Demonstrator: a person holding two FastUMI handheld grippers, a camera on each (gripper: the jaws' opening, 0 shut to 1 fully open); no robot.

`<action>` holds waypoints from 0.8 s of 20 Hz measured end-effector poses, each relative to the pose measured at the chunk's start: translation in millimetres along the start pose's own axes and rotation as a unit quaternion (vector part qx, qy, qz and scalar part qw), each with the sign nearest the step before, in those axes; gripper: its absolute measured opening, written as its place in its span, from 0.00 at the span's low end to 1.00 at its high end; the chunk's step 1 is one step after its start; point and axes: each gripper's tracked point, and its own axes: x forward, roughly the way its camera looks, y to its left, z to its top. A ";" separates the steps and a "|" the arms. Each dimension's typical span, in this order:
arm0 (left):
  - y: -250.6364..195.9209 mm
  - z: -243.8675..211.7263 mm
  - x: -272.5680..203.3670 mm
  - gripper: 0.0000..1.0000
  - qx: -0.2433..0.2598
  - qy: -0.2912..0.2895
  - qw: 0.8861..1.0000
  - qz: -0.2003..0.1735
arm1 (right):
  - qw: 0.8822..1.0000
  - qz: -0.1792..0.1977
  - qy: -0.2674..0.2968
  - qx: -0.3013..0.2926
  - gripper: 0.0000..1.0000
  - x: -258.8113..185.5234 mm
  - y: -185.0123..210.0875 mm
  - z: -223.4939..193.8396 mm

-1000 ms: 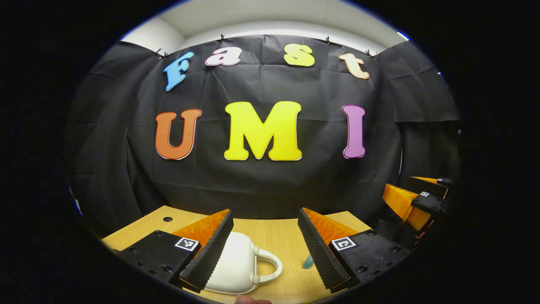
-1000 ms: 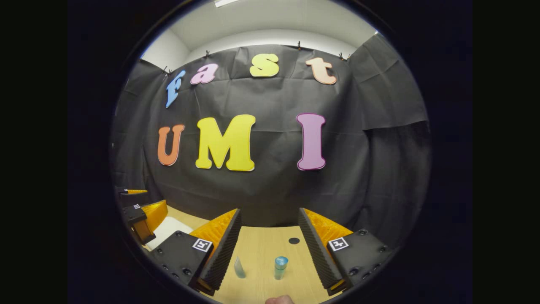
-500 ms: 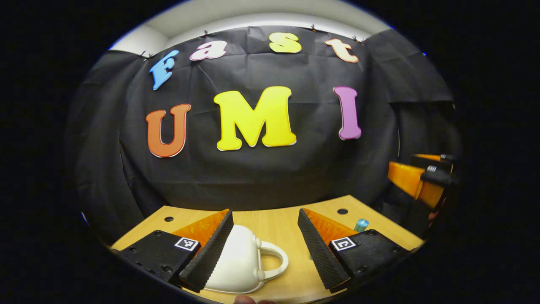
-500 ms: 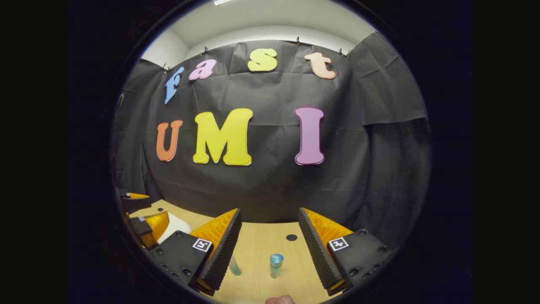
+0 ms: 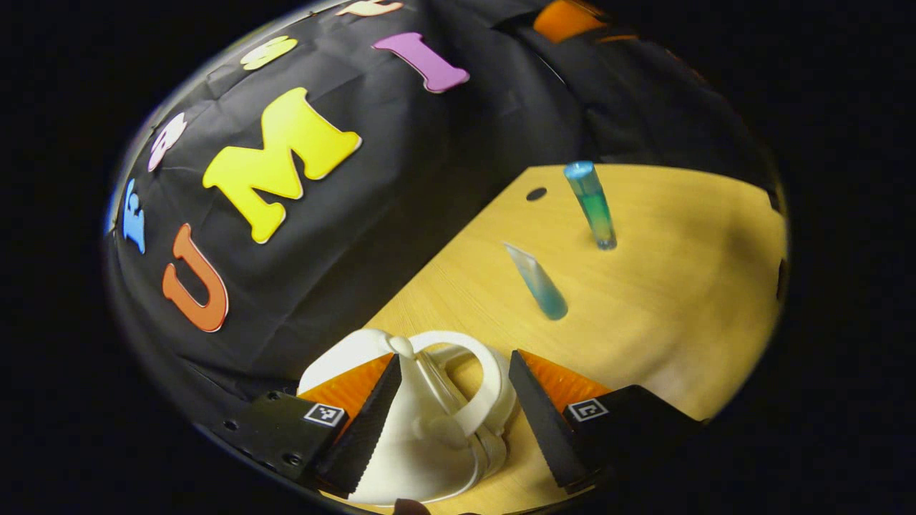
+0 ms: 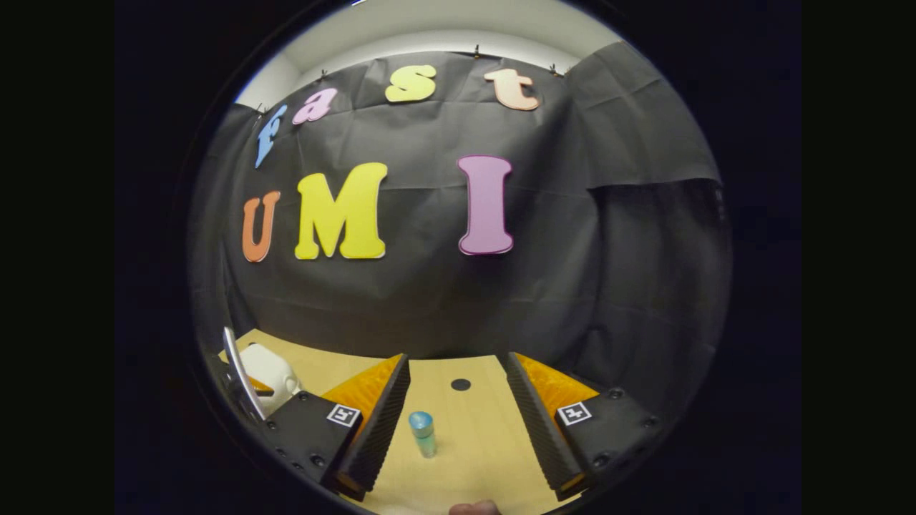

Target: First open the suitcase, pack the skin care products into it, and then close the suitcase.

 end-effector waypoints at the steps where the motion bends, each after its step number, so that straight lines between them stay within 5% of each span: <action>1: 3.3 -7.6 5.0 0.95 0.008 0.018 1.000 -0.003 | 1.000 -0.005 0.003 0.000 0.81 -0.6 -6.4 -1.9; 2: 5.1 -14.2 12.5 0.94 0.015 0.034 0.999 -0.005 | 1.000 -0.011 0.006 0.000 0.81 -0.8 -12.1 -4.3; 8: -4.2 -30.4 35.9 0.47 0.037 0.079 0.996 -0.018 | 0.999 -0.034 0.015 -0.001 0.80 -3.9 -32.1 -8.6; 16: 3.1 -7.8 23.3 0.10 0.002 0.054 0.998 -0.014 | 0.999 -0.029 0.007 -0.009 0.81 -19.3 -15.4 -3.1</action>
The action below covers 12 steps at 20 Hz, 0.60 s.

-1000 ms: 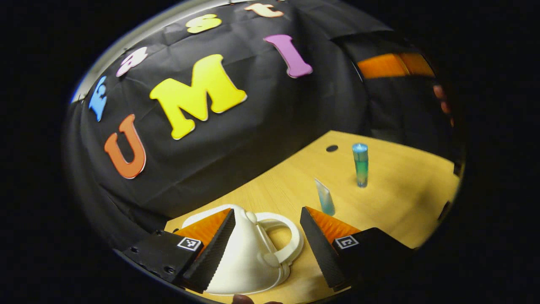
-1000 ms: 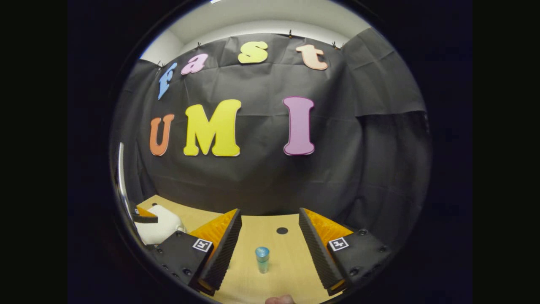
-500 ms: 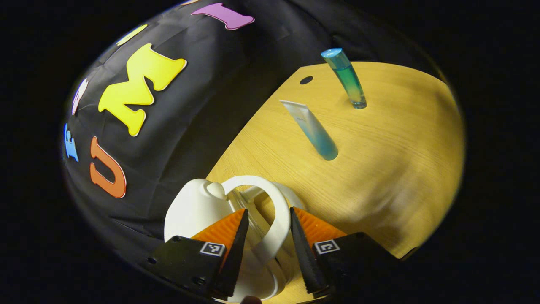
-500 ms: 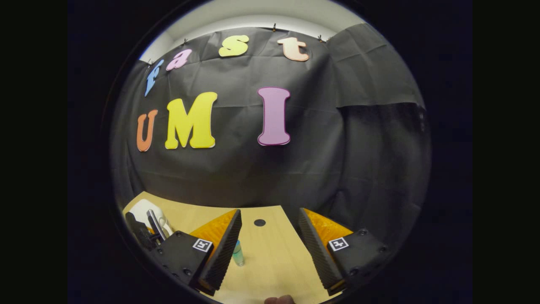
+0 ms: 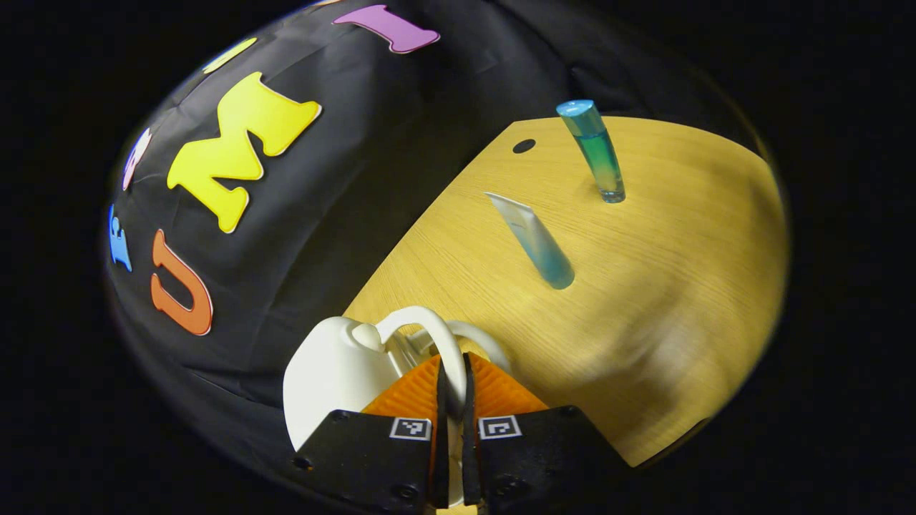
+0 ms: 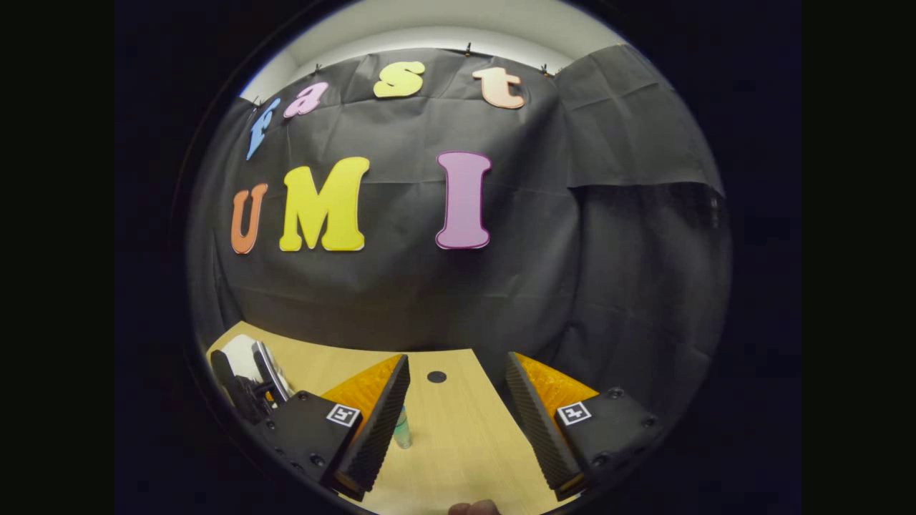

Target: First open the suitcase, pack the skin care products into it, and then close the suitcase.

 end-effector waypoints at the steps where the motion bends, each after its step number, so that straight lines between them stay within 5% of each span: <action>1: 5.8 4.5 -5.4 0.08 -0.015 -0.008 1.000 0.001 | 1.000 0.002 -0.001 -0.004 0.81 -1.9 2.2 0.0; 6: 80.2 36.0 -50.4 0.03 -0.103 -0.088 0.990 0.036 | 1.000 0.017 -0.013 -0.008 0.81 -10.4 21.8 11.9; 12: 217.4 11.9 -95.5 0.03 -0.229 -0.159 0.955 0.100 | 0.998 0.055 -0.022 -0.007 0.81 -12.7 64.5 30.9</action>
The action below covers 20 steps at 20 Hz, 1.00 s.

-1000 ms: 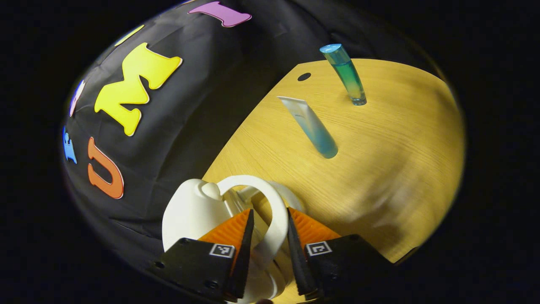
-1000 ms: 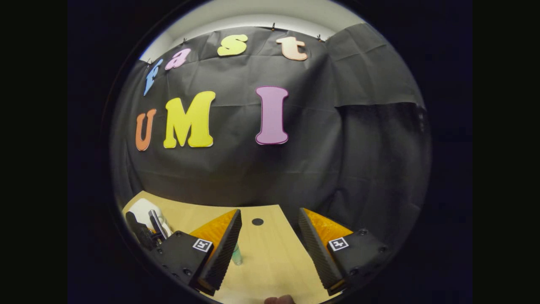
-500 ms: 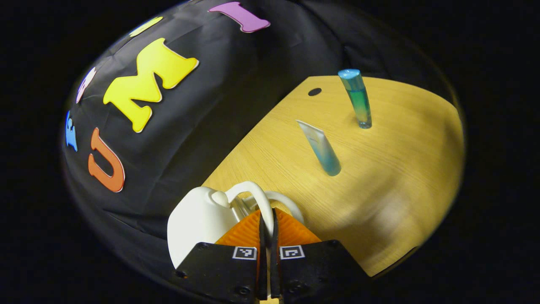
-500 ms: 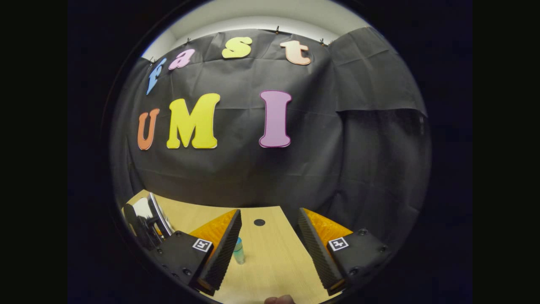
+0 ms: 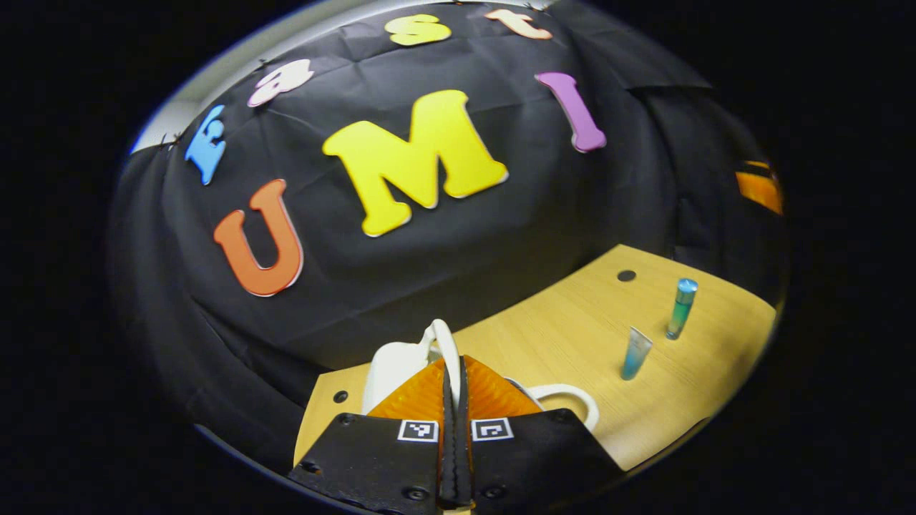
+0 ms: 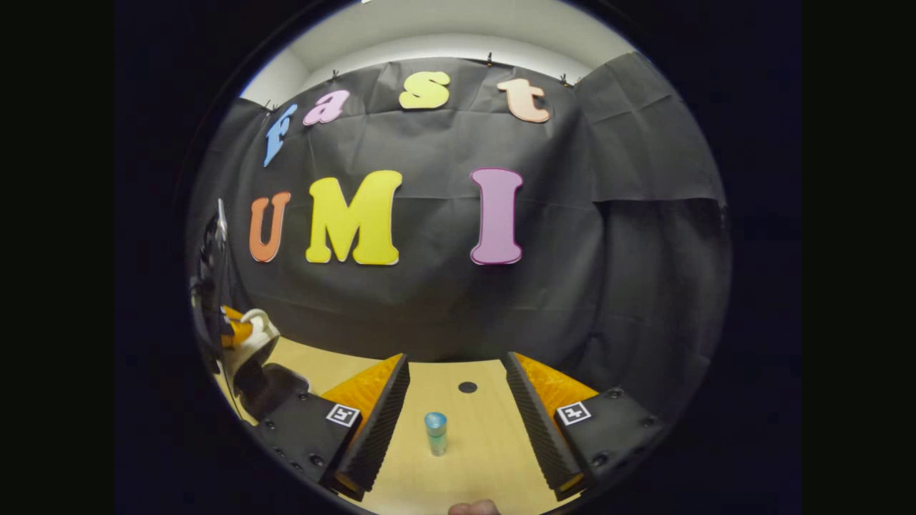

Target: First open the suitcase, pack the skin care products into it, and then close the suitcase.

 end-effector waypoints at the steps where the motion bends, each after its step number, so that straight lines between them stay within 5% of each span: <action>1: 28.8 -3.4 1.1 0.03 -0.020 -0.006 1.000 0.017 | 1.000 0.008 -0.003 -0.002 0.81 -0.9 10.2 5.5; 4: 119.2 -24.6 -1.7 0.03 -0.063 -0.006 0.995 0.081 | 1.000 0.023 -0.003 -0.010 0.81 -2.4 30.4 9.4; 7: 178.1 -58.8 -2.1 0.03 -0.111 -0.003 0.988 0.105 | 0.999 0.037 0.001 -0.014 0.81 -6.6 51.7 11.5; 13: 247.0 -157.1 11.0 0.03 -0.144 0.040 0.976 0.159 | 0.998 0.049 0.022 -0.041 0.81 -11.4 83.2 -2.4; 20: 247.4 -300.3 56.8 0.03 -0.230 0.160 0.953 0.120 | 0.997 0.010 0.057 -0.059 0.81 -10.1 77.8 -19.9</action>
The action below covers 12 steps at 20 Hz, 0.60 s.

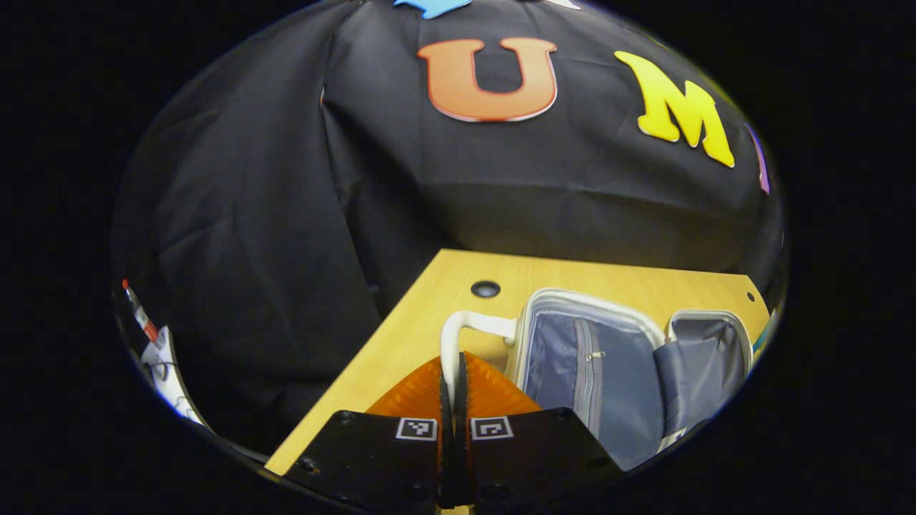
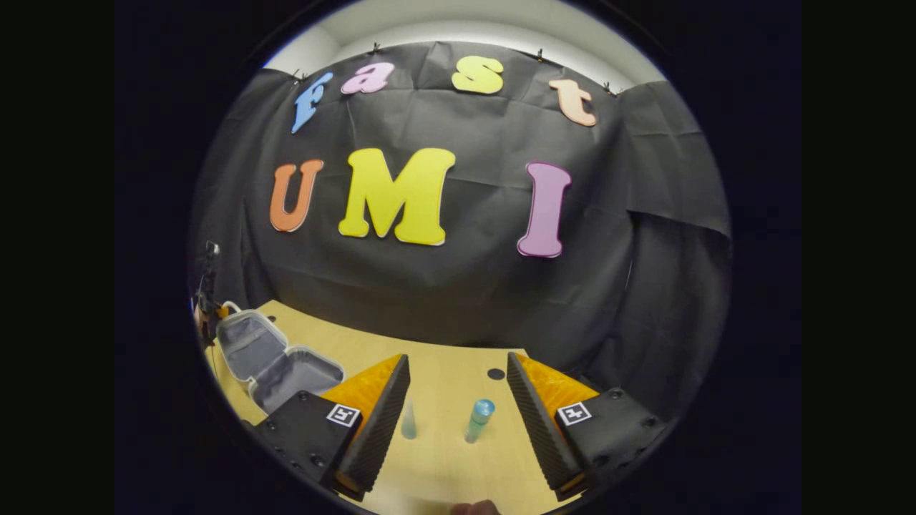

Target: First open the suitcase, pack the skin care products into it, and then close the suitcase.

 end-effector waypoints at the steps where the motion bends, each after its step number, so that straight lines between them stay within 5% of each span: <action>1: -1.4 -13.8 7.5 0.03 -0.016 0.015 1.000 -0.012 | 1.000 -0.004 0.001 -0.004 0.81 0.0 -1.8 -0.6; 7: 2.1 -43.1 24.0 0.16 -0.083 0.053 0.995 -0.026 | 1.000 -0.007 0.003 -0.006 0.81 1.2 6.1 1.5; 8: 8.3 -44.9 22.4 0.06 -0.074 0.057 0.996 -0.012 | 1.000 -0.004 0.003 -0.006 0.81 2.0 8.2 0.5; 10: 1.0 -30.3 7.1 0.49 -0.079 0.045 0.996 -0.017 | 1.000 0.005 0.009 -0.003 0.81 5.5 11.3 -4.8; 12: -19.1 -2.9 -17.9 0.65 -0.078 0.007 0.996 -0.032 | 1.000 0.010 0.008 0.008 0.82 8.2 8.9 -6.3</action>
